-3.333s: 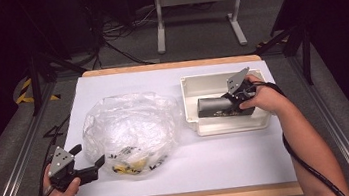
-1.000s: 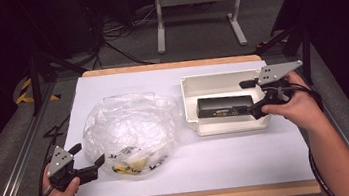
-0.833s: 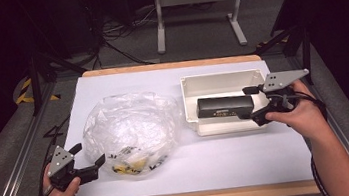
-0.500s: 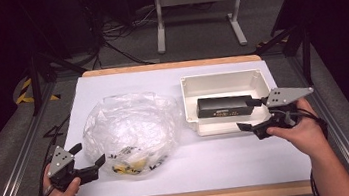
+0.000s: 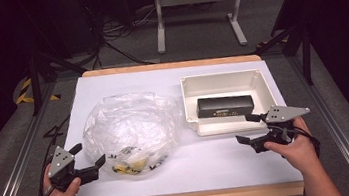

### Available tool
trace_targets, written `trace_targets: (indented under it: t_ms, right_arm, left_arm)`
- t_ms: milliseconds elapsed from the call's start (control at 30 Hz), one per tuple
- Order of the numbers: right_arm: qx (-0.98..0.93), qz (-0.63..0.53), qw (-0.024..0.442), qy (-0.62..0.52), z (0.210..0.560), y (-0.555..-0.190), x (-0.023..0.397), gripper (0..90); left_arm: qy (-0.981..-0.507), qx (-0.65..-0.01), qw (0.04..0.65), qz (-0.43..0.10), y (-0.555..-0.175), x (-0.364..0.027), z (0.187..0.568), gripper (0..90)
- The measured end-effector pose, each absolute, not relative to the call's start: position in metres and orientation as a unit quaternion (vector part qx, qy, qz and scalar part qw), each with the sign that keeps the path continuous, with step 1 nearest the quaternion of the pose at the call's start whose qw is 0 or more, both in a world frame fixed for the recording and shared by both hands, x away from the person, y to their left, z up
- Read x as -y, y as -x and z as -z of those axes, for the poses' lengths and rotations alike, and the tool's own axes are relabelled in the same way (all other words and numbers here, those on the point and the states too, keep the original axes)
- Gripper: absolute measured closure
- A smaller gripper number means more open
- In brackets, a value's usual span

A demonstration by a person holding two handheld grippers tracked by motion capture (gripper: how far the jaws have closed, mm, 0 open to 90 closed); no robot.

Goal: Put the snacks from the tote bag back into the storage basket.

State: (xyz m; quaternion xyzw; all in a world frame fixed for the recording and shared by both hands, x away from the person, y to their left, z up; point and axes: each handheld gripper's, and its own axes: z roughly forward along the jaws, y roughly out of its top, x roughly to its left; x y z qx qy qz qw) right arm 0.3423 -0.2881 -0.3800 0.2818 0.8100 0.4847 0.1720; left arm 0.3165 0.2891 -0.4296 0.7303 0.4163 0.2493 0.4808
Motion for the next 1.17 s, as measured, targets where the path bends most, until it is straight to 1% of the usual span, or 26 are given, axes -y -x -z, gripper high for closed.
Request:
trace_targets:
  t_ms: [167,300,433,567,767,1000,1167]
  right_arm:
    - [-0.807,-0.479,0.183,-0.293,0.399,-0.341,0.288,17.5]
    - [-0.806,-0.479,0.184,-0.295,0.406,-0.339,0.288,17.3]
    - [-0.799,-0.483,0.203,-0.294,0.416,-0.338,0.290,17.3]
    - [-0.793,-0.484,0.212,-0.302,0.425,-0.338,0.293,17.3]
    - [-0.792,-0.476,0.210,-0.320,0.438,-0.335,0.298,17.3]
    - [-0.779,-0.473,0.220,-0.348,0.441,-0.335,0.303,18.0]
    - [-0.774,-0.465,0.214,-0.372,0.442,-0.334,0.305,17.9]
  left_arm:
    - [-0.730,-0.416,0.482,-0.249,-0.316,-0.289,0.430,9.9]
    - [-0.731,-0.415,0.482,-0.248,-0.316,-0.289,0.430,9.9]
    - [-0.730,-0.415,0.485,-0.246,-0.317,-0.290,0.430,9.9]
    - [-0.731,-0.411,0.487,-0.243,-0.317,-0.289,0.430,9.9]
    - [-0.735,-0.406,0.488,-0.240,-0.319,-0.290,0.431,9.9]
    - [-0.738,-0.395,0.494,-0.236,-0.318,-0.290,0.431,9.3]
    - [-0.735,-0.395,0.504,-0.225,-0.319,-0.291,0.431,8.5]
